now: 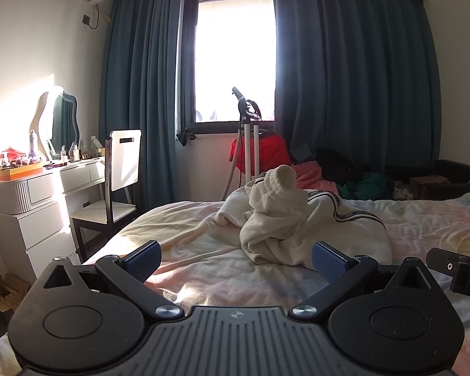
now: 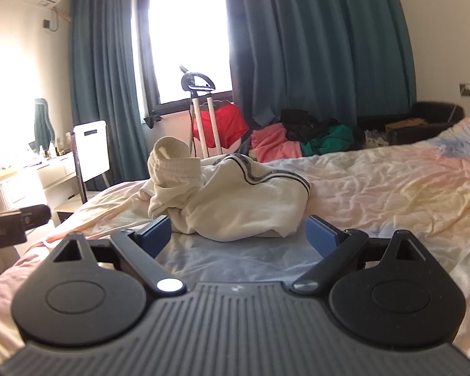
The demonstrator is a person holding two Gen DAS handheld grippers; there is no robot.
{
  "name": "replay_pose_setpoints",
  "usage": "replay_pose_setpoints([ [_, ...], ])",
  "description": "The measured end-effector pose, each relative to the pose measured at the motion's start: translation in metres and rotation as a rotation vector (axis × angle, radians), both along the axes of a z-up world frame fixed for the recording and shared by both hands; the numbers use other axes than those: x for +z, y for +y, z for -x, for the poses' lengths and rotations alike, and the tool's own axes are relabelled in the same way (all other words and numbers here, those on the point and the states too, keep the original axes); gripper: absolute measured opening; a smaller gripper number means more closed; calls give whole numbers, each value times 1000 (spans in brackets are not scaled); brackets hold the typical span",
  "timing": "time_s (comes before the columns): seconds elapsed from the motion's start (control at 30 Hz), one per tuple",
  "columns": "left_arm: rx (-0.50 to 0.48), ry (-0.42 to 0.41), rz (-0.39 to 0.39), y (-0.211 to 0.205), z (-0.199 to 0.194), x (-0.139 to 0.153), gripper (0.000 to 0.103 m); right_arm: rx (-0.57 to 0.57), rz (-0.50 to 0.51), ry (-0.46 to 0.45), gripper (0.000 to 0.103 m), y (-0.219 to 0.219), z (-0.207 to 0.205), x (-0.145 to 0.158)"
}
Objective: Fold clothes
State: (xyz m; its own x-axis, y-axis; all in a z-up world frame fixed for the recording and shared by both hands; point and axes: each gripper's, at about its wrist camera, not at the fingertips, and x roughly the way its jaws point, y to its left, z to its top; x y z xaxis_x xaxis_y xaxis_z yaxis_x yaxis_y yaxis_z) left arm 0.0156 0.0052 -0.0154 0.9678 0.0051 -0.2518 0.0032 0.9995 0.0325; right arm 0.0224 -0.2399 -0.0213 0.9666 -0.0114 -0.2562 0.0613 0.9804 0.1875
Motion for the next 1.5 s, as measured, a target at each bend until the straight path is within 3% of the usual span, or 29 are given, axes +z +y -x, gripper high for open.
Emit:
replay_pose_setpoints([
  [0.13, -20, 12, 33, 4, -9, -3, 103, -19, -15, 12, 94, -1, -2, -5],
  [0.23, -37, 49, 49, -1, -43, -3, 103, -31, -33, 21, 94, -5, -9, -11],
  [0.43, -100, 61, 71, -24, -146, 9, 103, -74, -99, 78, 94, -23, -36, -30],
  [0.5, -116, 66, 110, -34, -192, 12, 102, -99, -119, 96, 94, -31, -46, -39],
  [0.63, -53, 92, 134, -50, -275, 9, 96, -135, -171, 146, 94, -45, -66, -60],
  [0.7, -16, 107, 131, -53, -300, 4, 87, -153, -196, 163, 94, -50, -74, -68],
  [0.8, 26, 123, 132, -51, -317, 1, 63, -161, -188, 158, 94, -52, -83, -76],
  [0.83, 40, 128, 132, -50, -323, 0, 49, -164, -185, 159, 94, -53, -86, -79],
  [0.93, 81, 144, 132, -49, -340, -4, 22, -163, -169, 151, 94, -52, -93, -85],
  [1.03, 123, 159, 132, -47, -357, -7, 14, -156, -158, 147, 94, -50, -100, -89],
  [1.13, 75, 138, 148, -38, -321, 4, 13, -150, -154, 127, 94, -50, -98, -87],
  [1.27, -4, 90, 107, -28, -235, 17, 12, -143, -125, 73, 94, -45, -88, -77],
  [1.5, -91, 147, 112, 0, -102, 12, 12, -84, -48, -19, 93, -27, -57, -53],
])
